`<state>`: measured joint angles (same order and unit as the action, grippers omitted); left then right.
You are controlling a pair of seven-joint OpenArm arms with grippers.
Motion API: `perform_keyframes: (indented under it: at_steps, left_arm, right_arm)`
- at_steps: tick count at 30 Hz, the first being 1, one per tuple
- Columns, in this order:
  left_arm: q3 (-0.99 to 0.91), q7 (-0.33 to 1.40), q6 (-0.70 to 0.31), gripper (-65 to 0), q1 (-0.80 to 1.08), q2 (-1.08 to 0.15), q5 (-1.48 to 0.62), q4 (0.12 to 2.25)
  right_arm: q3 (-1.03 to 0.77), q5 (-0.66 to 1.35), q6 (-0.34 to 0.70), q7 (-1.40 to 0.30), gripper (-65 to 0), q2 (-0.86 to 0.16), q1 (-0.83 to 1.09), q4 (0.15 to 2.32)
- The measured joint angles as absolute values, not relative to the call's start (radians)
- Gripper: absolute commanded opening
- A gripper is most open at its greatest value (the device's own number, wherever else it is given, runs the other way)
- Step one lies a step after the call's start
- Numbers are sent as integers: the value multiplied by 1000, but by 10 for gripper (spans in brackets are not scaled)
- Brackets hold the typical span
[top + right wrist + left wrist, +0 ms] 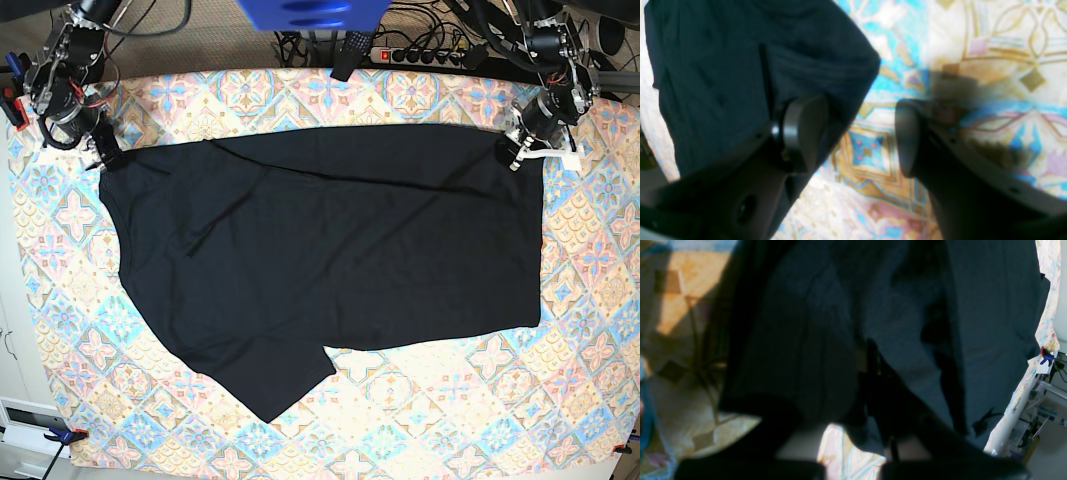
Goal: Fold the T-shirt properly
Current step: 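Regrip the shirt edge with both grippers and drag it toward the robot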
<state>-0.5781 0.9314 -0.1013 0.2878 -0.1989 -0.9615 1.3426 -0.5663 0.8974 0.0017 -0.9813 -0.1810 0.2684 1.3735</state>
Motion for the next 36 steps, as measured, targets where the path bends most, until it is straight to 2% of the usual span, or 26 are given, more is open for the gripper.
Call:
perform_keyframes:
  at_steps: [9,11,14,16,18,21,27,36]
  left_arm:
    - [-578,931,-101,-650,288,-199,-962,1343]
    - [-578,931,-101,-650,288,-199,-962,1343]
    - [-578,931,-101,-650,288,-199,-962,1343]
    - [-578,931,-101,-650,288,-199,-962,1343]
    - [-578,932,-102,-650,288,-199,-962,1343]
    - [-578,935,-101,-650,288,-200,-961,1343]
    - [-578,939,-101,-650,294,-200,-963,1343]
    - [-577,1019,-101,-650,357,-200,-965,1405]
  right_arm:
    - [-493,898,2,-973,-290,-163,224,1366]
    - [-490,899,6,-970,-310,-159,224,1366]
    - [-490,895,-2,-985,-447,-158,207,1362]
    - [-488,897,-2,-991,-581,-152,202,1356]
    - [-488,898,-2,-996,-650,-147,205,1356]
    - [-489,897,-1,-995,-631,-151,228,1356]
    - [-573,906,6,-1020,-643,-149,324,1402]
    - [-583,902,3,-1015,-643,-150,416,1467]
